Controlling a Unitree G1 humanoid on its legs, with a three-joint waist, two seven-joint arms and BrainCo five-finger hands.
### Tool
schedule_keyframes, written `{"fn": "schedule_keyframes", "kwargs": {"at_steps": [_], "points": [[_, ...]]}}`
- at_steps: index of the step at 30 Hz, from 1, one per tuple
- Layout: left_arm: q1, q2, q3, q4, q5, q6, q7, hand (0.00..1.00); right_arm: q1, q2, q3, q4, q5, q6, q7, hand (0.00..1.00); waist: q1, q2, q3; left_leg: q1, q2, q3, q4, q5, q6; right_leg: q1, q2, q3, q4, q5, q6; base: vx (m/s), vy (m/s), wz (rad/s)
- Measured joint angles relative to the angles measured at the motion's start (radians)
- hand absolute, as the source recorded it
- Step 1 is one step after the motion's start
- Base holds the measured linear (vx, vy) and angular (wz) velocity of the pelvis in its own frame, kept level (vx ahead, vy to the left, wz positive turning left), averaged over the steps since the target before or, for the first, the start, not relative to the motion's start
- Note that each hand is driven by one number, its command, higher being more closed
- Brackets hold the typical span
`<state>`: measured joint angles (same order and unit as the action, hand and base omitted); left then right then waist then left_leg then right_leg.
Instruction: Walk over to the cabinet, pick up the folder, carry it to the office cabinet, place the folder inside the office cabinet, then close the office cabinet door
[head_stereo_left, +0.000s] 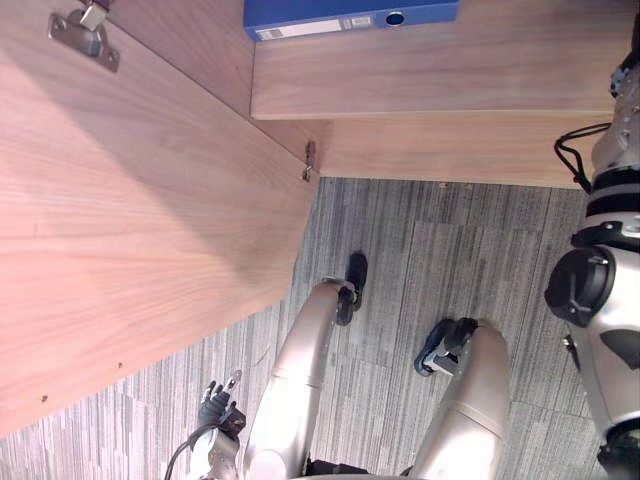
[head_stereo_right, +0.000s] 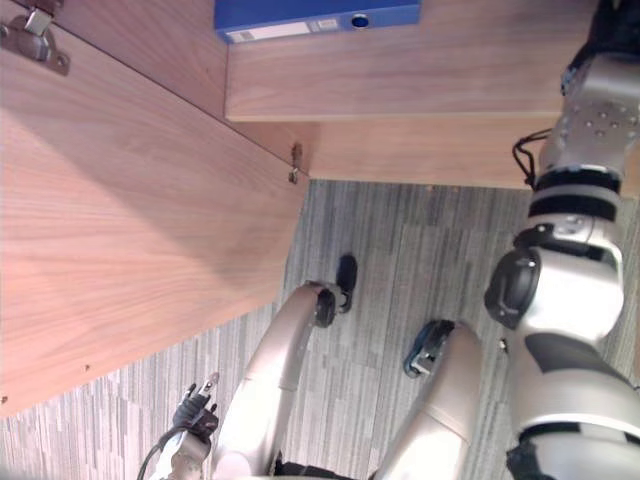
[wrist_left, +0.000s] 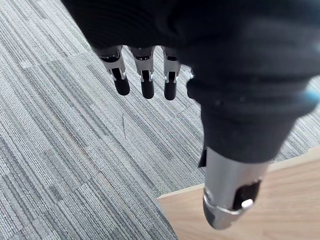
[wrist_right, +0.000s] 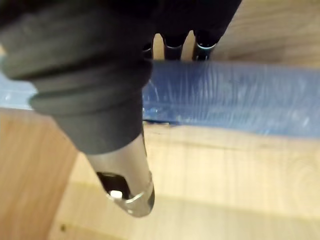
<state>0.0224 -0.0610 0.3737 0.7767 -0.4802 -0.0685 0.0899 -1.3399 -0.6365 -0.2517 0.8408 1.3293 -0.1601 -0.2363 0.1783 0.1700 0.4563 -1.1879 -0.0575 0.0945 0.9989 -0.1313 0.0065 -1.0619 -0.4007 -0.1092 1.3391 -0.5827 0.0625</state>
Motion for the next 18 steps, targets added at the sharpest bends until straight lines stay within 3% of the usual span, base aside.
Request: {"fn": "schedule_keyframes", "kwargs": {"at_steps": [4, 8, 9, 12, 18], "points": [[0.0, 0.014, -0.022, -0.001, 0.0, -0.007, -0.012, 0.0, 0.002, -0.053, 0.167, 0.085, -0.311, 0.143, 0.076, 0.0, -0.004, 0.0, 0.0, 0.007, 0.006, -0.004, -0.022, 0.009, -0.005, 0.006, 0.01, -0.009, -0.023, 0.009, -0.005, 0.05, -0.07, -0.03], [0.0, 0.025, -0.047, -0.006, 0.0, -0.012, -0.032, 0.0, 0.03, -0.072, 0.302, 0.098, -0.561, 0.221, 0.202, 0.0, -0.009, -0.001, 0.002, 0.046, 0.011, -0.007, -0.052, 0.014, -0.008, 0.044, 0.017, -0.021, -0.055, 0.016, -0.006, 0.05, -0.058, -0.03], [0.002, 0.027, -0.054, -0.01, 0.0, -0.012, -0.034, 0.0, 0.044, -0.074, 0.322, 0.098, -0.584, 0.223, 0.219, 0.0, -0.009, -0.002, 0.002, 0.055, 0.012, -0.007, -0.061, 0.015, -0.009, 0.053, 0.018, -0.023, -0.063, 0.018, -0.004, 0.05, -0.056, -0.06], [0.005, 0.036, -0.077, -0.049, 0.012, -0.018, -0.063, 0.0, 0.078, -0.1, 0.39, 0.095, -0.801, 0.221, 0.337, 0.0, -0.012, -0.002, 0.002, 0.095, 0.018, 0.0, -0.12, 0.036, -0.007, 0.078, 0.029, -0.025, -0.115, 0.045, 0.002, 0.05, -0.047, -0.12], [0.01, 0.076, -0.084, -0.086, 0.048, -0.027, -0.103, 0.0, 0.136, -0.11, 0.41, 0.1, -1.073, 0.197, 0.436, 0.0, -0.019, -0.007, 0.004, 0.197, 0.025, 0.012, -0.238, 0.068, -0.003, 0.165, 0.048, -0.038, -0.234, 0.097, -0.003, 0.06, -0.027, -0.12]]}}
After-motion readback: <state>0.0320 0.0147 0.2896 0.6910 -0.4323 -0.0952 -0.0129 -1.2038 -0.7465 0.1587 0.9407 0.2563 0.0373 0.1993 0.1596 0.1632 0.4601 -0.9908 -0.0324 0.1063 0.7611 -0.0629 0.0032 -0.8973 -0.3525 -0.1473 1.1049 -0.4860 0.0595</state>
